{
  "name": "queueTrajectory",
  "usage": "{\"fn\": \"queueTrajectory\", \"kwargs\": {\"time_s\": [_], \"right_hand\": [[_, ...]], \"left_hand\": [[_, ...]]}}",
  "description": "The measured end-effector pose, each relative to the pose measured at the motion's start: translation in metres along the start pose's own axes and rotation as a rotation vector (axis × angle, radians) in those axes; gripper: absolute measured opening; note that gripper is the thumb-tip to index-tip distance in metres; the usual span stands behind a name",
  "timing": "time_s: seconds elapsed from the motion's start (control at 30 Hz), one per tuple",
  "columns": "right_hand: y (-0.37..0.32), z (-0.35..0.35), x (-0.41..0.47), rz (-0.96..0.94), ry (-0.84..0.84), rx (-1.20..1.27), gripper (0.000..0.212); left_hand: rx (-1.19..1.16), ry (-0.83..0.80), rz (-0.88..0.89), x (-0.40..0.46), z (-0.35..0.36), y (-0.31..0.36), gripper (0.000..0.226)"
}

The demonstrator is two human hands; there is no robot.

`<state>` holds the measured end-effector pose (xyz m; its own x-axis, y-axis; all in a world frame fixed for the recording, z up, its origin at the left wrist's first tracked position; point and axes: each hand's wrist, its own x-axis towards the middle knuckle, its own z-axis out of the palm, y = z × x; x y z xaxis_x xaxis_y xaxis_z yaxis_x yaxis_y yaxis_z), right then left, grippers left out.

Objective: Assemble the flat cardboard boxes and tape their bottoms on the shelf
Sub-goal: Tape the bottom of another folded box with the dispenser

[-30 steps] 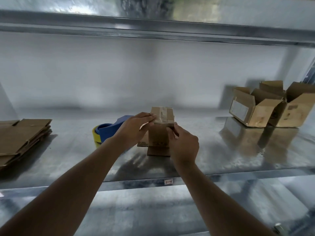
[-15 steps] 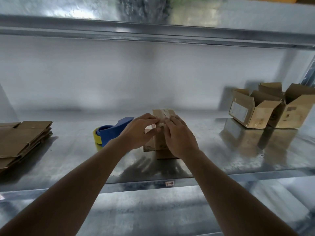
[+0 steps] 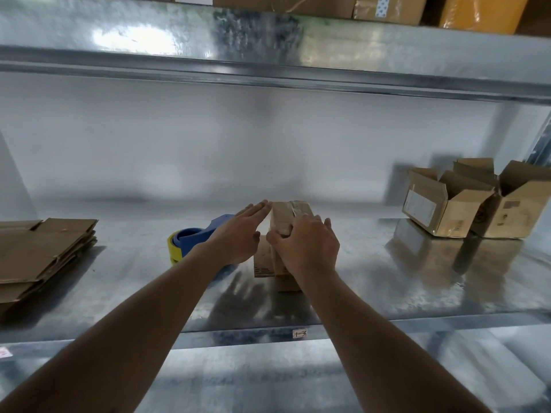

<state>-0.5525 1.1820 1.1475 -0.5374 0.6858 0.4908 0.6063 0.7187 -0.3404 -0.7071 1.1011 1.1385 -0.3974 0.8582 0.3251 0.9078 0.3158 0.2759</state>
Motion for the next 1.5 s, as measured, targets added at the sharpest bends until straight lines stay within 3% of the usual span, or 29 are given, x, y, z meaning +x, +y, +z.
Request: {"fn": "queueTrajectory", "kwargs": {"time_s": [0.2, 0.37, 0.47, 0.57, 0.77, 0.87, 1.03, 1.17, 1.3, 1.43, 1.5], "right_hand": [[-0.005, 0.0, -0.003, -0.008, 0.014, 0.018, 0.063], [0.005, 0.012, -0.004, -0.138, 0.045, 0.078, 0.056], [0.023, 0.009, -0.002, -0.191, 0.029, 0.041, 0.063], [0.034, 0.005, -0.001, -0.216, 0.007, -0.016, 0.048], [0.056, -0.007, 0.002, -0.373, -0.005, -0.027, 0.041], [0.063, -0.018, 0.003, -0.33, -0.003, -0.067, 0.034], [0.053, -0.03, 0.0, -0.227, -0.096, -0.107, 0.052], [0.045, -0.025, 0.004, -0.151, -0.031, -0.043, 0.042], [0.048, -0.018, 0.005, -0.158, -0.059, -0.085, 0.068], [0.056, -0.013, 0.006, -0.2, -0.066, -0.055, 0.076], [0.059, -0.012, 0.006, -0.231, -0.061, -0.059, 0.069]], "left_hand": [[0.033, -0.024, -0.025, 0.006, 0.006, -0.003, 0.084], [-0.01, 0.008, -0.017, -0.001, -0.002, -0.003, 0.083], [-0.011, 0.039, -0.011, -0.003, -0.008, -0.002, 0.079], [-0.013, 0.012, -0.01, -0.001, -0.011, 0.002, 0.078], [-0.093, -0.013, 0.0, 0.009, -0.004, 0.008, 0.079], [-0.124, 0.007, 0.002, 0.011, -0.002, 0.014, 0.069], [-0.221, 0.096, 0.002, 0.016, 0.003, 0.023, 0.055], [-0.274, 0.178, 0.015, 0.018, -0.002, 0.027, 0.041], [-0.238, 0.238, 0.054, 0.018, 0.0, 0.025, 0.024], [-0.258, 0.216, 0.008, 0.019, 0.0, 0.027, 0.031], [-0.255, 0.143, -0.031, 0.018, 0.006, 0.034, 0.04]]}}
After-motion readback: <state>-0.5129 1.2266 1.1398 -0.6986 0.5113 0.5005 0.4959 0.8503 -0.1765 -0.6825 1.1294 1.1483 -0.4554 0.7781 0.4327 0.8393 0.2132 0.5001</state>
